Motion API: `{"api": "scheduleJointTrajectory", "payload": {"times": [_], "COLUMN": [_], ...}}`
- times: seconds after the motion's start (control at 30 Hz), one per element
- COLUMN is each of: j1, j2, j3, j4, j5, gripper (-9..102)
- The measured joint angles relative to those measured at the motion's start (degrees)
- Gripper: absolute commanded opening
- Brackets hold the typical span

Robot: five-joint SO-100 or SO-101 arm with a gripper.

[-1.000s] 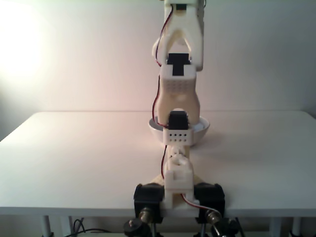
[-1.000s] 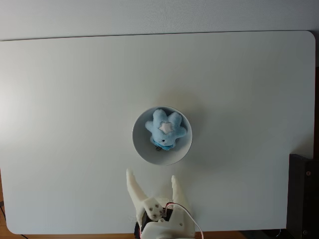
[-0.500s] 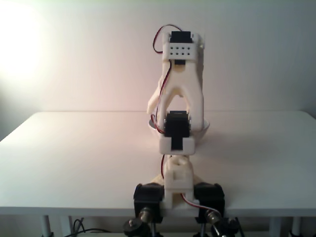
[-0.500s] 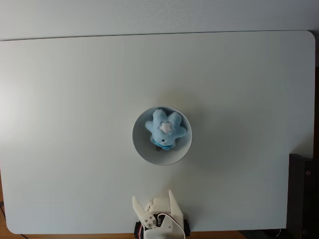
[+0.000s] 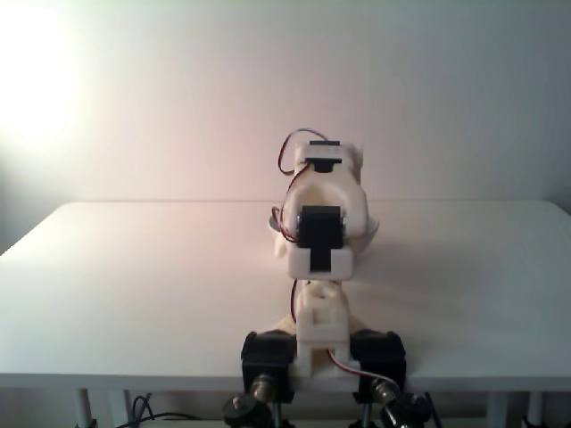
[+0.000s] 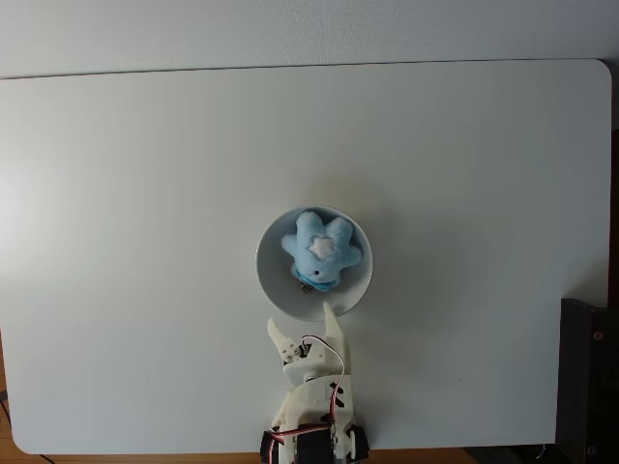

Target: Grasp a skyblue doll and put it into the bowl.

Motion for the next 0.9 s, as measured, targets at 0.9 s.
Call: {"api": "scheduleJointTrajectory", "payload": {"times": [0.9], "j1": [0.9], "j2": [0.0], "j3": [-0.2], "j4": [-5.9], "j5": [0.2], "gripper": [17]}}
